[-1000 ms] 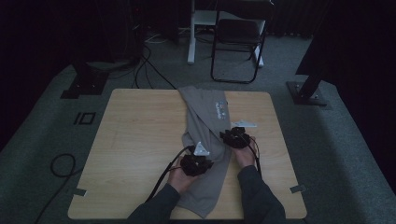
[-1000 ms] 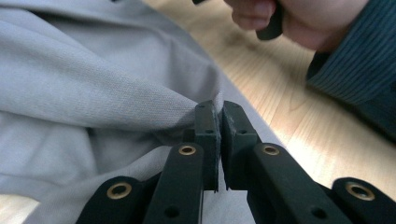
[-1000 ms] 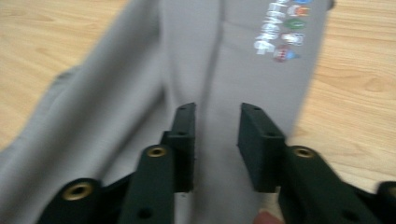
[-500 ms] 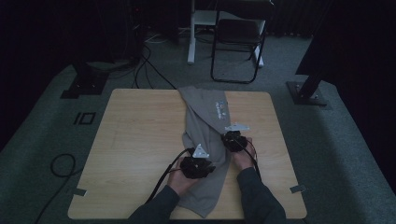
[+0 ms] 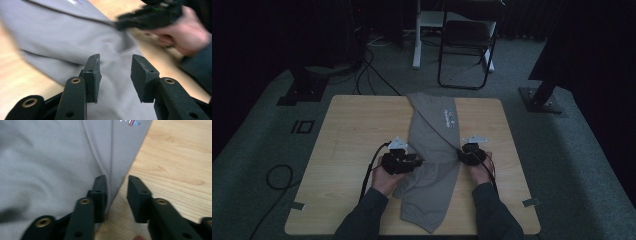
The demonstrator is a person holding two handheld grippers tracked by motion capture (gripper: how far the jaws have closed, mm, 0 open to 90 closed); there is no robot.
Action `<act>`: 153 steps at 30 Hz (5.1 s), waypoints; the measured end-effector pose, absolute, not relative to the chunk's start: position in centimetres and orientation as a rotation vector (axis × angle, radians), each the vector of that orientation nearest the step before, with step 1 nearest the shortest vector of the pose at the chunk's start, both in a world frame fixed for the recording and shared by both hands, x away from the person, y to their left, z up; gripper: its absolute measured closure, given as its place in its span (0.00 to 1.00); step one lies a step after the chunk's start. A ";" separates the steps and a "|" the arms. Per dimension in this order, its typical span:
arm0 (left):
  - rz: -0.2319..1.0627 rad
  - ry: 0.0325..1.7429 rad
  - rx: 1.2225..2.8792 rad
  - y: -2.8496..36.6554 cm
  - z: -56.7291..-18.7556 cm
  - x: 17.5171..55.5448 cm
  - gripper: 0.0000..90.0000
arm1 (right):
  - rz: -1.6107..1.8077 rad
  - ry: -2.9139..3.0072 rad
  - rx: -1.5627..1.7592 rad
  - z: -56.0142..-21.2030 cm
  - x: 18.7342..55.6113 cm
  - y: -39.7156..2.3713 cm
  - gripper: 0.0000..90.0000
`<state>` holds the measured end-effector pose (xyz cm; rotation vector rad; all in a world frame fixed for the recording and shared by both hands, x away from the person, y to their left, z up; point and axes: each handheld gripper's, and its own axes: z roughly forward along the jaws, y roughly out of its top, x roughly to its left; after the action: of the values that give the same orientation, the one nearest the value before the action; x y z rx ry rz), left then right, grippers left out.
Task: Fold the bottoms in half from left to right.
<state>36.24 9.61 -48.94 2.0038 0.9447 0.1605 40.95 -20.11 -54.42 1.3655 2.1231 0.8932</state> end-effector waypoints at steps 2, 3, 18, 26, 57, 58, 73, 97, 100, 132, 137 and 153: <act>0.174 0.982 2.021 9.3 -49.7 37.4 0.67 | 0.922 2.107 1.355 -53.9 40.4 -20.0 0.70; 0.173 0.990 2.036 9.1 -50.1 37.9 0.69 | 0.939 2.107 1.347 -53.8 40.0 -19.8 0.69; 0.312 1.048 2.209 6.2 -54.3 40.1 0.97 | 0.921 2.199 1.346 -54.9 37.9 -19.3 0.78; 0.415 1.131 2.174 8.2 -54.4 41.8 0.99 | 0.962 2.181 1.324 -55.2 40.7 -18.1 0.79; 0.310 1.212 2.101 13.2 -54.3 40.4 0.70 | 0.963 2.148 1.373 -55.1 44.9 -17.1 0.65; 0.316 1.211 2.107 13.2 -54.3 40.3 0.74 | 0.966 2.146 1.369 -55.1 44.7 -17.1 0.65; 0.234 0.964 2.061 9.6 -51.4 35.8 0.94 | 0.958 2.169 1.346 -55.2 43.8 -17.8 0.64; 0.172 0.831 2.018 12.5 -50.4 30.7 0.64 | 1.000 2.173 1.245 -52.9 39.3 -18.0 0.58; 0.143 0.871 2.018 13.8 -51.4 30.3 0.62 | 1.080 2.206 1.172 -52.2 36.4 -17.3 0.58; 0.231 0.687 2.276 10.6 -52.6 25.2 0.81 | 1.189 2.627 0.752 -53.3 25.7 -15.1 0.80; 0.228 0.648 2.310 10.2 -52.6 24.1 0.81 | 1.182 2.668 0.709 -53.2 24.6 -15.8 0.81; 0.261 0.747 2.215 12.5 -51.6 26.2 0.62 | 1.296 2.567 0.846 -52.5 26.5 -18.0 0.56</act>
<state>26.17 12.46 -51.61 2.2151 0.7468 0.2605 26.46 -18.00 -52.50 0.8460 2.5667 1.2957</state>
